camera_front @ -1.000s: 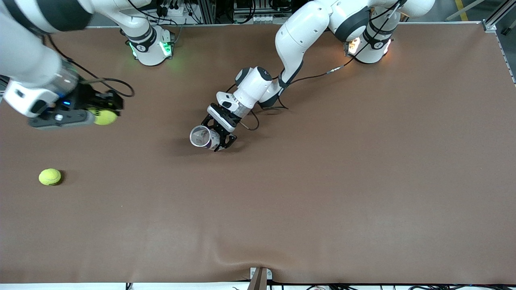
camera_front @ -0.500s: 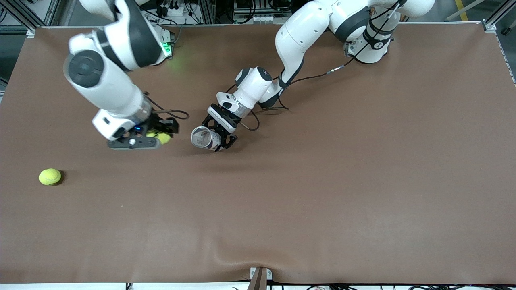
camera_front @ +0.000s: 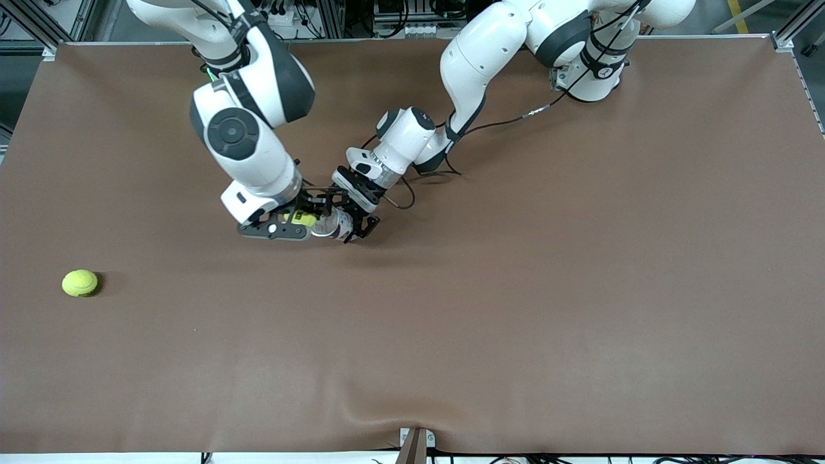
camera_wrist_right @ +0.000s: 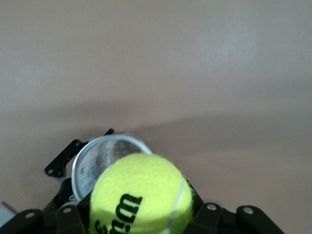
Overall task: Insert tennis ball vertically with right arm
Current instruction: 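Lower the ball into the can and open the right gripper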
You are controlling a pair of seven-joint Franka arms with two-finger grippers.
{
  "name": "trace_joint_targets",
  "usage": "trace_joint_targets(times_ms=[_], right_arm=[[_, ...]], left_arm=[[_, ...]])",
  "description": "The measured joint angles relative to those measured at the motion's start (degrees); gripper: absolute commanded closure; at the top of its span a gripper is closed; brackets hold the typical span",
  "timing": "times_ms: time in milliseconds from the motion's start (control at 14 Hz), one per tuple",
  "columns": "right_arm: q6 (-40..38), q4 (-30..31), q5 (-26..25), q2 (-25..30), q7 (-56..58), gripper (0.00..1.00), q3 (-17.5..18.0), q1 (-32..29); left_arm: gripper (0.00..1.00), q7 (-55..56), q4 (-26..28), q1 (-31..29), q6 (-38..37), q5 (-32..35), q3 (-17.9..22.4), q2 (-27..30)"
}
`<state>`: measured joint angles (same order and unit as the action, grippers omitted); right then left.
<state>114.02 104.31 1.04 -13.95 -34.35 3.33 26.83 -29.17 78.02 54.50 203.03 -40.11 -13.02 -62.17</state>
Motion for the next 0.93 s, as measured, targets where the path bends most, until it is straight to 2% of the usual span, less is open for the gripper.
trace_joint_targets(times_ms=[429, 929], right_arm=[[0.2, 0.4, 0.3, -0.3, -1.4, 1.0, 0.8, 0.6], [4.5, 0.4, 1.3, -1.8, -1.4, 1.0, 0.9, 0.7]], left_arm=[[0.15, 0.0, 0.0, 0.0, 0.0, 0.0, 0.0, 0.0], [0.15, 0.1, 0.0, -0.1, 0.0, -0.3, 0.2, -0.1]])
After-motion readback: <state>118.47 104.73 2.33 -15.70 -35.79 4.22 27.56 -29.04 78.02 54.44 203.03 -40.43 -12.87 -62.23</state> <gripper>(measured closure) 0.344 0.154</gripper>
